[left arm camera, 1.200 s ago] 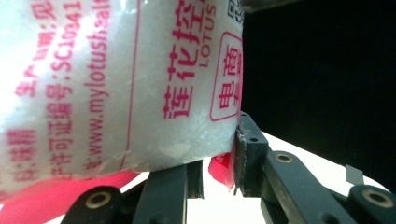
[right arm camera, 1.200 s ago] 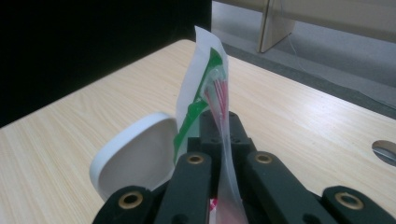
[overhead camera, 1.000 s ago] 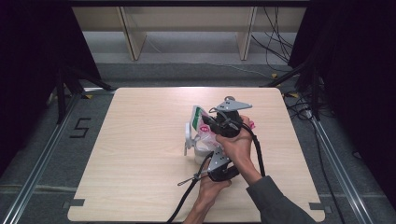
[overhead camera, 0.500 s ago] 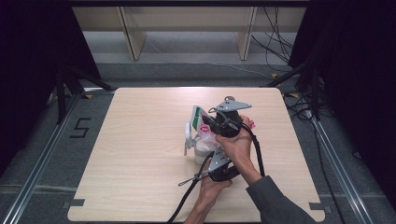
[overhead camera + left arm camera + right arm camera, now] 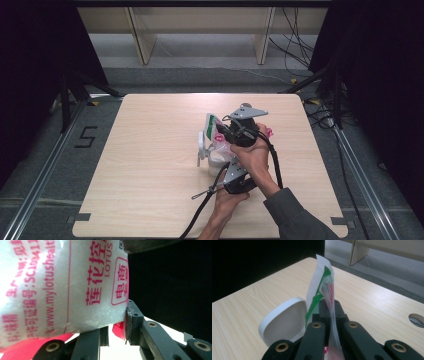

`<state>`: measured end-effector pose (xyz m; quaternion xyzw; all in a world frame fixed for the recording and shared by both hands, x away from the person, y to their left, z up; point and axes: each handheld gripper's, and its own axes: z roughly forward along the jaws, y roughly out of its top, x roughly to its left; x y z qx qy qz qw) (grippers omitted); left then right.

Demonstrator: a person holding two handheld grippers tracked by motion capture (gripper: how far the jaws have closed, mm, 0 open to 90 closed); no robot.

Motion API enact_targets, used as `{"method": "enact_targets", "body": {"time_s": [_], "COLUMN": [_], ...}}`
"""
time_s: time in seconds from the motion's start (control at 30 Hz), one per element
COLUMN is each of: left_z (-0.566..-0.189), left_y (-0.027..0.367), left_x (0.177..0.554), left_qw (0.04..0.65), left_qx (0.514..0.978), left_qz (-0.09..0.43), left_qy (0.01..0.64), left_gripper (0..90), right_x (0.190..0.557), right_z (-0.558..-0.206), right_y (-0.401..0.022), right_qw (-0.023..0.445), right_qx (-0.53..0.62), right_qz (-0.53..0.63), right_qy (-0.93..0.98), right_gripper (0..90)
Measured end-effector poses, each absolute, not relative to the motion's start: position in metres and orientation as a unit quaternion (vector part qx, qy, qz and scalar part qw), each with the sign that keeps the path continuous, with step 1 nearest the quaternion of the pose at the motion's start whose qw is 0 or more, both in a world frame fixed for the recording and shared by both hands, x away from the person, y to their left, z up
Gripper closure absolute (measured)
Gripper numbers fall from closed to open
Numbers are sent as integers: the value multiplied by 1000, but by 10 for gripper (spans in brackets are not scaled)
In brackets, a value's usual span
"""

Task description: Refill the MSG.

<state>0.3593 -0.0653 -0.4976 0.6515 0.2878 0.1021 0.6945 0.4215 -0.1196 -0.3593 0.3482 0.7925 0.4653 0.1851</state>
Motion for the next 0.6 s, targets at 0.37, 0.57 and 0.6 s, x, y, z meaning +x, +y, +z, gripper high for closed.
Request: {"method": "enact_targets", "body": {"time_s": [0.37,0.57,0.6], "left_z": [-497,-496,-496], "left_y": [-66,-66,-66], "left_x": [358,357,357], "left_qw": [696,688,689], "left_qx": [649,654,653], "left_qz": [105,111,110], "left_qy": [288,294,293], "left_gripper": [756,756,756], "right_x": [421,420,421], "right_z": [-359,-359,-358], "right_y": [-118,-118,-118], "right_qw": [183,181,180], "right_qx": [353,356,356], "right_qz": [460,462,463], "right_qy": [794,792,792], "right_gripper": [900,900,900]}}
